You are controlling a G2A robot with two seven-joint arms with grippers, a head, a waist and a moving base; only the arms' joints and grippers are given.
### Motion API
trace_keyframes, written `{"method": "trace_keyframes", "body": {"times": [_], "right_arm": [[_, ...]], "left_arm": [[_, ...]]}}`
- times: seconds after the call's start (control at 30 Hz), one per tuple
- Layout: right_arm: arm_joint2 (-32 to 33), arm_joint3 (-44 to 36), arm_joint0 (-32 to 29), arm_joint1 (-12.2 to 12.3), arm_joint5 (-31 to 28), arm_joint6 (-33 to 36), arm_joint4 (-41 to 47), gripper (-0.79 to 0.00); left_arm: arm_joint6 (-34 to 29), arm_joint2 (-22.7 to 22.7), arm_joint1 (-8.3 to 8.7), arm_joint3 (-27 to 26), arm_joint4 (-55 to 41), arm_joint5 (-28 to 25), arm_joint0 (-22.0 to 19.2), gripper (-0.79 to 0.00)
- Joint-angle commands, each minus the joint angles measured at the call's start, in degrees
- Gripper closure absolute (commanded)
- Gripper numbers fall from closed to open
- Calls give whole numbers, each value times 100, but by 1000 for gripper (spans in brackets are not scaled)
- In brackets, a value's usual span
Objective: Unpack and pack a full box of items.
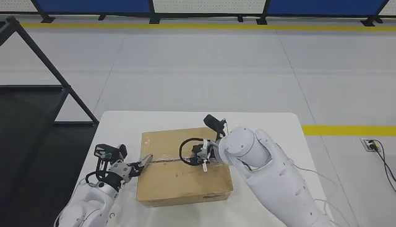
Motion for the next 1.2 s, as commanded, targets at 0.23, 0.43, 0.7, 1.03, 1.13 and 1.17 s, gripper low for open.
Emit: {"method": "trace_keyframes", "body": {"times": [0.23,0.43,0.7,1.03,1.13,1.17], "right_arm": [[456,-510,-435,232,122,2,-230,0],[809,-793,-757,405,239,-115,-342,0],[1439,-1461,-1267,649,363,-239,-346,0],[2325,-2663,-2309,909,-88,-47,-51,0],[2079,-2418,-2181,920,-13,7,-196,0],[2031,-2340,-2122,916,44,-5,-172,0]], "left_arm": [[8,4,-3,-20,20,21,23,-785],[8,-4,-2,-42,34,7,38,-785],[-7,-6,-2,-60,52,6,46,-785],[-12,9,-7,-63,58,21,38,-785],[-22,48,-12,-66,72,25,21,-785],[-24,55,-14,-66,76,30,16,-785]]}}
